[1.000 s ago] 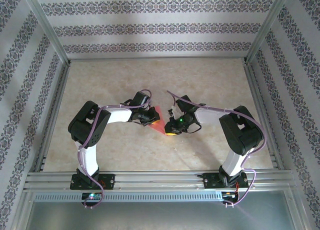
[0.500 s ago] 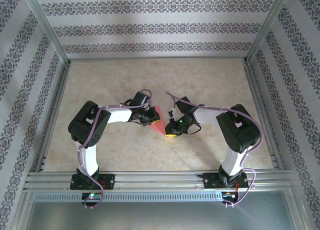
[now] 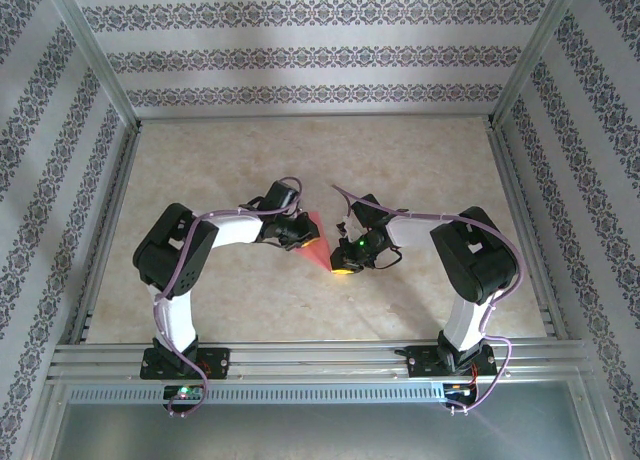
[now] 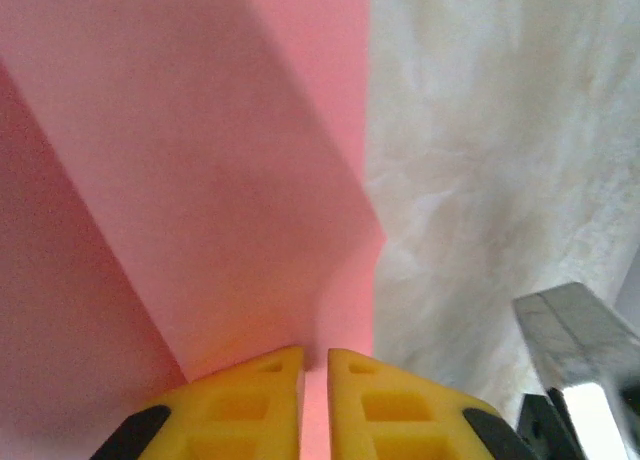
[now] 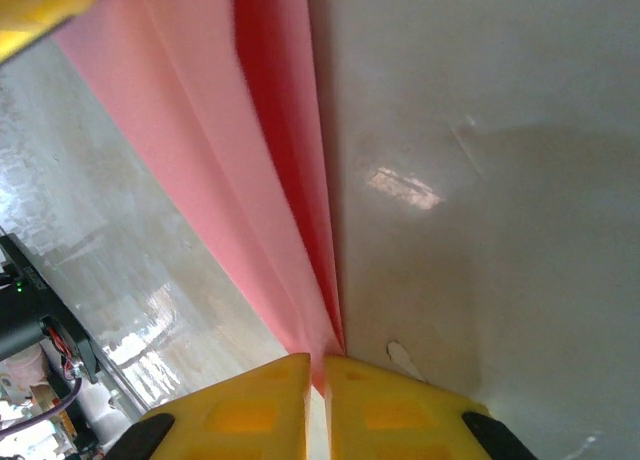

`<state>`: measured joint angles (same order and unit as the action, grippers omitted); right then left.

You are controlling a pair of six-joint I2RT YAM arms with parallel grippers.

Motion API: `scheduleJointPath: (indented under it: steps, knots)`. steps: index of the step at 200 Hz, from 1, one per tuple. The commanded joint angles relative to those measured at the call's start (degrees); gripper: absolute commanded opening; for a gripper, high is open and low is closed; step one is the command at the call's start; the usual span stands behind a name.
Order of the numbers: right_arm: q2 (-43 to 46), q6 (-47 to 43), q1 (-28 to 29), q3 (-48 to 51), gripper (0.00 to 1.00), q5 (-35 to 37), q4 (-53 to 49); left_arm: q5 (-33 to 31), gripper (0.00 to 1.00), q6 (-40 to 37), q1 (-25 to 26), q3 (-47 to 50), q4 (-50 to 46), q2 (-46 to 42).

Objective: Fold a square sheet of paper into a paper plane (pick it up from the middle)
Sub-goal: Fourth fold the wing at the center of the table.

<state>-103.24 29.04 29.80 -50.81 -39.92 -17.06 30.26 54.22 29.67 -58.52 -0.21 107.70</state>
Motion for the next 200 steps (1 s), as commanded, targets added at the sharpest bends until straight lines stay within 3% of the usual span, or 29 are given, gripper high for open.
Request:
scheduleJointPath:
  steps: [1,71,200]
  knots:
    - [-1.61,-0.13,0.85,0.54,0.15,2.63,-1.91,-1.26,0.15,-1.44,0.48,-1.08,-0.36,-5.77]
    - [-2.49,-0.15,1.22,-0.35,0.14,4.22,-3.55,0.17,0.14,-1.04,3.26,3.15,4.62,-4.86]
    - [-2.33,-0.1,1.3,-0.7,0.14,3.38,-3.42,-2.34,0.11,-2.23,4.34,2.74,3.03,0.95]
